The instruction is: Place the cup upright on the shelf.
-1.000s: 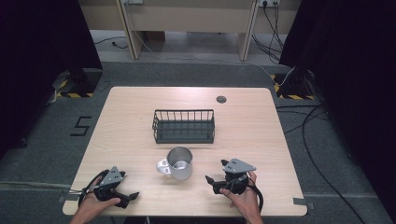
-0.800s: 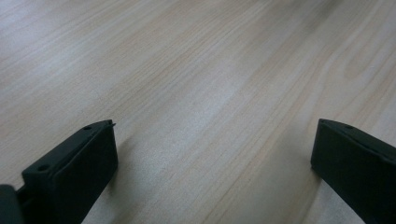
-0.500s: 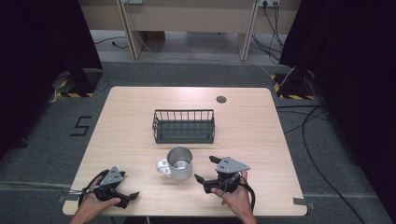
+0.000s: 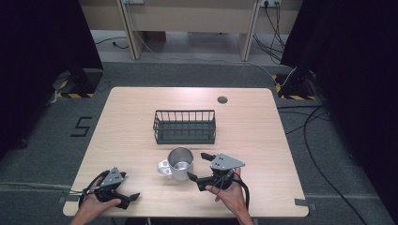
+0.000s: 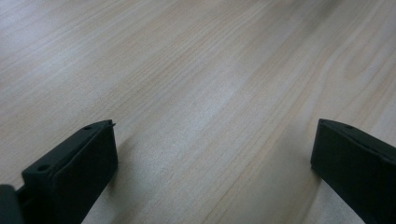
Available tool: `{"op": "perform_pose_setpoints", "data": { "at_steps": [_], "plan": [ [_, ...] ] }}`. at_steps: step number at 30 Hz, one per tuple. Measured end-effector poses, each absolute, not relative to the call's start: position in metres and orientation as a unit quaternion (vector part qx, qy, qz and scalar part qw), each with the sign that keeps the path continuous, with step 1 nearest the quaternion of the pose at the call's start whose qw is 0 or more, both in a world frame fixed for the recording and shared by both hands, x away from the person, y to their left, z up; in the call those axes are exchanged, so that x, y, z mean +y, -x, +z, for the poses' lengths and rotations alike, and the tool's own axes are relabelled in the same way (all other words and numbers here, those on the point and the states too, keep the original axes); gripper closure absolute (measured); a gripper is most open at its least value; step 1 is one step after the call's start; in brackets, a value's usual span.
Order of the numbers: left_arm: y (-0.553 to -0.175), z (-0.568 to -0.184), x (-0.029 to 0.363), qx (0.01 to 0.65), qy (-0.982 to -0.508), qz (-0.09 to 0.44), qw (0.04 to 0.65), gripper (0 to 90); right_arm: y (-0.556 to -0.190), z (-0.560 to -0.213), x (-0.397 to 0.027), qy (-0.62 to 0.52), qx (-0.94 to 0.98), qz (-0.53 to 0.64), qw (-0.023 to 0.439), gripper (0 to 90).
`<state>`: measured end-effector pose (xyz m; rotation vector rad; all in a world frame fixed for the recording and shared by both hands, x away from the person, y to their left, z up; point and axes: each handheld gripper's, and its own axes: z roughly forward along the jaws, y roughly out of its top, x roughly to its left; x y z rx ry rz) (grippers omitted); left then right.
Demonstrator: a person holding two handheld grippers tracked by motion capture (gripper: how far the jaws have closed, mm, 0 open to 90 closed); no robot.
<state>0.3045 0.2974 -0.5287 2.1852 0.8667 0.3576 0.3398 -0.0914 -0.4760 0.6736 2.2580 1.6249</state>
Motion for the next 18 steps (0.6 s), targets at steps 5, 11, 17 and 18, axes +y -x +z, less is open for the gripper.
{"op": "perform_pose_setpoints", "data": {
  "at_steps": [5, 11, 17, 18],
  "plan": [
    [-0.305, -0.529, 0.297, 0.338, -0.853, 0.14, 0.373, 0.0, -0.344, -0.477, -0.087, -0.226, 0.778, 0.571, 0.131, 15.0],
    [-0.305, -0.529, 0.297, 0.338, -0.853, 0.14, 0.373, 0.0, -0.35, -0.475, -0.079, -0.214, 0.777, 0.578, 0.128, 15.0],
    [-0.305, -0.529, 0.297, 0.338, -0.853, 0.14, 0.373, 0.0, -0.356, -0.475, -0.069, -0.209, 0.779, 0.578, 0.122, 15.0],
    [-0.305, -0.529, 0.297, 0.338, -0.853, 0.14, 0.373, 0.0, -0.357, -0.475, -0.068, -0.209, 0.78, 0.577, 0.12, 14.8]
  ]
}}
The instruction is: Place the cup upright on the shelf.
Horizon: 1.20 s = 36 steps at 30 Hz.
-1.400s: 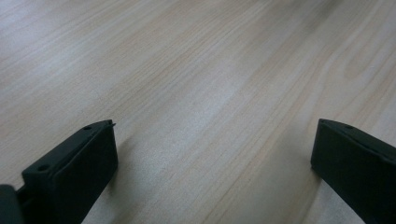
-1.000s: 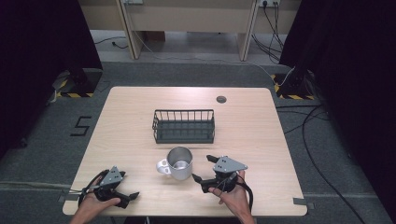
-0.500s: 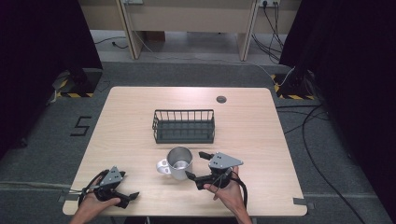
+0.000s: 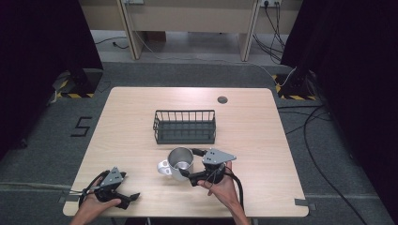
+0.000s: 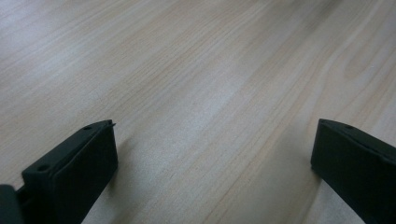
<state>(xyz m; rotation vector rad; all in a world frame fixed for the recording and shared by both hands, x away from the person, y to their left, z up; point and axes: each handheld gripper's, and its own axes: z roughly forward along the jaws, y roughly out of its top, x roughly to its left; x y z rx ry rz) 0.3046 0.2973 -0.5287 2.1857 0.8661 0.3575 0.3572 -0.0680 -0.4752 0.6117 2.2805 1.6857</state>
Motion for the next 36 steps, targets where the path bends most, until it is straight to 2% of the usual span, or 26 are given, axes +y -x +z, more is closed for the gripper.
{"op": "perform_pose_setpoints", "data": {
  "at_steps": [17, 26, 32, 36],
  "plan": [
    [-0.305, -0.529, 0.297, 0.338, -0.853, 0.14, 0.373, 0.0, -0.372, -0.483, -0.049, -0.199, 0.781, 0.582, 0.111, 5.0],
    [-0.305, -0.529, 0.297, 0.338, -0.853, 0.14, 0.373, 0.0, -0.38, -0.487, -0.041, -0.192, 0.777, 0.592, 0.096, 4.2],
    [-0.305, -0.529, 0.297, 0.338, -0.853, 0.139, 0.373, 0.0, -0.377, -0.485, -0.04, -0.203, 0.778, 0.585, 0.108, 5.1],
    [-0.305, -0.529, 0.297, 0.338, -0.853, 0.14, 0.373, 0.0, -0.368, -0.484, -0.035, -0.236, 0.772, 0.575, 0.134, 5.3]
  ]
}}
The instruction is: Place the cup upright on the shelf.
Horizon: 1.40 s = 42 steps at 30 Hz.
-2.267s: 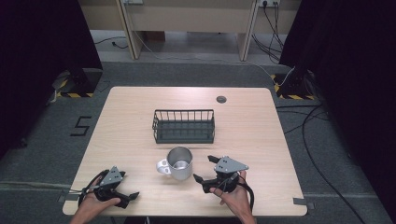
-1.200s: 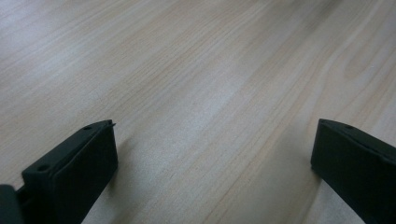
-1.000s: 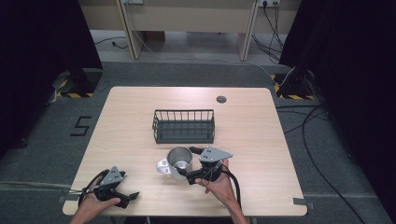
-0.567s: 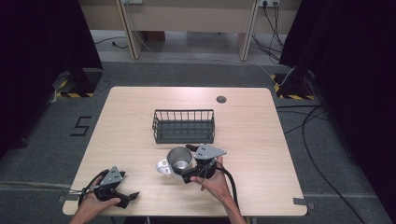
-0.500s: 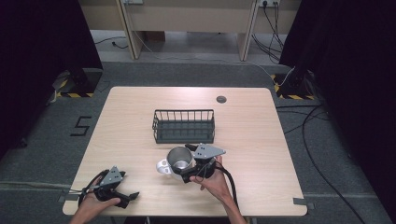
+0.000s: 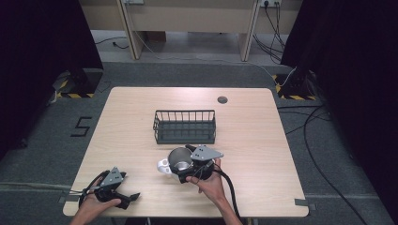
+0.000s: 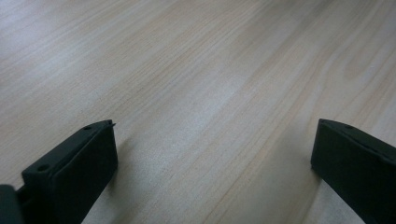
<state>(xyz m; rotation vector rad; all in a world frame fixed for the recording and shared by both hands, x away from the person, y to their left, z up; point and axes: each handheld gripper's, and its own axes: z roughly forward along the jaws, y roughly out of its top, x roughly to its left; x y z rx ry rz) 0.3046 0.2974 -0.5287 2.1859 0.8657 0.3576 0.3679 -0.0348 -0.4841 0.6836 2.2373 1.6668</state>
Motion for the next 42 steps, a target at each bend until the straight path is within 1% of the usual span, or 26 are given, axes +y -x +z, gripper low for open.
{"op": "perform_pose_setpoints", "data": {
  "at_steps": [3, 4, 11, 16, 18, 19, 24, 26, 35, 36, 42],
  "plan": [
    [-0.305, -0.529, 0.297, 0.338, -0.853, 0.139, 0.373, 0.0, -0.365, -0.485, -0.033, -0.247, 0.767, 0.575, 0.144, 5.3],
    [-0.305, -0.529, 0.297, 0.338, -0.853, 0.139, 0.373, 0.0, -0.361, -0.484, -0.031, -0.255, 0.765, 0.572, 0.153, 5.2],
    [-0.305, -0.529, 0.297, 0.338, -0.853, 0.139, 0.373, 0.0, -0.359, -0.484, -0.031, -0.251, 0.763, 0.574, 0.158, 4.0],
    [-0.305, -0.529, 0.297, 0.338, -0.853, 0.139, 0.372, 0.0, -0.365, -0.483, -0.035, -0.235, 0.763, 0.586, 0.141, 4.0],
    [-0.305, -0.529, 0.297, 0.338, -0.853, 0.139, 0.373, 0.0, -0.372, -0.482, -0.039, -0.222, 0.766, 0.592, 0.115, 4.6],
    [-0.305, -0.529, 0.297, 0.338, -0.853, 0.139, 0.373, 0.0, -0.372, -0.482, -0.039, -0.222, 0.766, 0.592, 0.115, 4.6],
    [-0.305, -0.529, 0.297, 0.338, -0.853, 0.139, 0.373, 0.0, -0.38, -0.483, -0.043, -0.191, 0.777, 0.594, 0.087, 4.6],
    [-0.305, -0.529, 0.297, 0.338, -0.853, 0.139, 0.373, 0.0, -0.381, -0.484, -0.043, -0.19, 0.777, 0.595, 0.084, 4.6],
    [-0.305, -0.529, 0.297, 0.338, -0.853, 0.139, 0.373, 0.0, -0.379, -0.489, -0.041, -0.185, 0.781, 0.589, 0.097, 3.6],
    [-0.305, -0.529, 0.297, 0.338, -0.853, 0.139, 0.373, 0.0, -0.378, -0.489, -0.04, -0.185, 0.78, 0.589, 0.104, 5.2],
    [-0.305, -0.529, 0.297, 0.338, -0.853, 0.139, 0.373, 0.0, -0.377, -0.489, -0.04, -0.186, 0.779, 0.589, 0.11, 5.8]
  ]
}}
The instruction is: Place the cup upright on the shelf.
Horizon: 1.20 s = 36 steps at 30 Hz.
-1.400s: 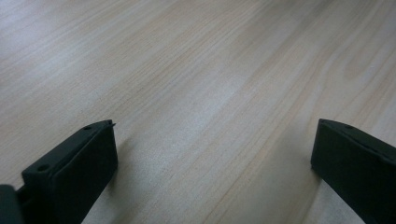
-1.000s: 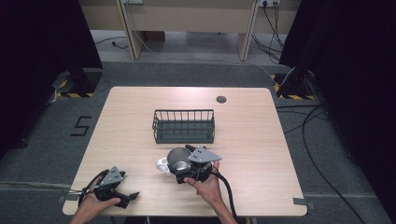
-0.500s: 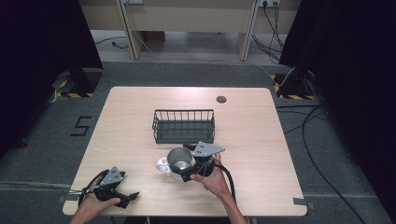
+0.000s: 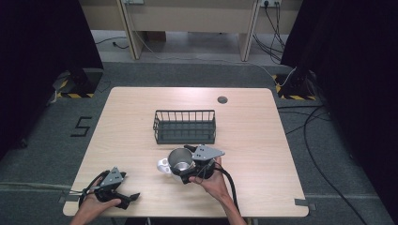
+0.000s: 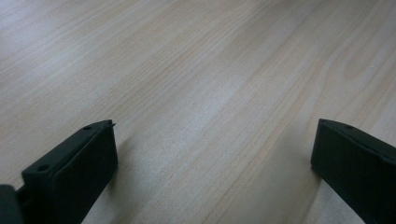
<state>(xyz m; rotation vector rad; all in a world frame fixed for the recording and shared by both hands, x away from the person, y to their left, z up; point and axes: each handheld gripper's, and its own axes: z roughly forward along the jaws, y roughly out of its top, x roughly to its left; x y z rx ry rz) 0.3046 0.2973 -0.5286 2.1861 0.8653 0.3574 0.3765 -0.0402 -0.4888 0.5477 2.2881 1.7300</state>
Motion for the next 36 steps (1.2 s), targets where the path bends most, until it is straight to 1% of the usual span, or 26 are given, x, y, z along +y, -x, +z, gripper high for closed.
{"op": "perform_pose_setpoints", "data": {
  "at_steps": [7, 10, 15, 19, 36],
  "plan": [
    [-0.305, -0.529, 0.297, 0.338, -0.853, 0.139, 0.373, 0.0, -0.372, -0.485, -0.036, -0.192, 0.781, 0.578, 0.137, 6.1],
    [-0.305, -0.529, 0.297, 0.338, -0.853, 0.139, 0.373, 0.0, -0.372, -0.482, -0.037, -0.201, 0.779, 0.579, 0.133, 6.2],
    [-0.305, -0.529, 0.297, 0.338, -0.853, 0.139, 0.372, 0.0, -0.371, -0.475, -0.038, -0.21, 0.78, 0.572, 0.143, 6.2],
    [-0.305, -0.529, 0.297, 0.337, -0.853, 0.139, 0.372, 0.0, -0.371, -0.471, -0.04, -0.214, 0.78, 0.571, 0.143, 6.2],
    [-0.305, -0.529, 0.297, 0.338, -0.853, 0.139, 0.373, 0.0, -0.381, -0.443, -0.042, -0.222, 0.77, 0.581, 0.143, 6.3]
  ]
}}
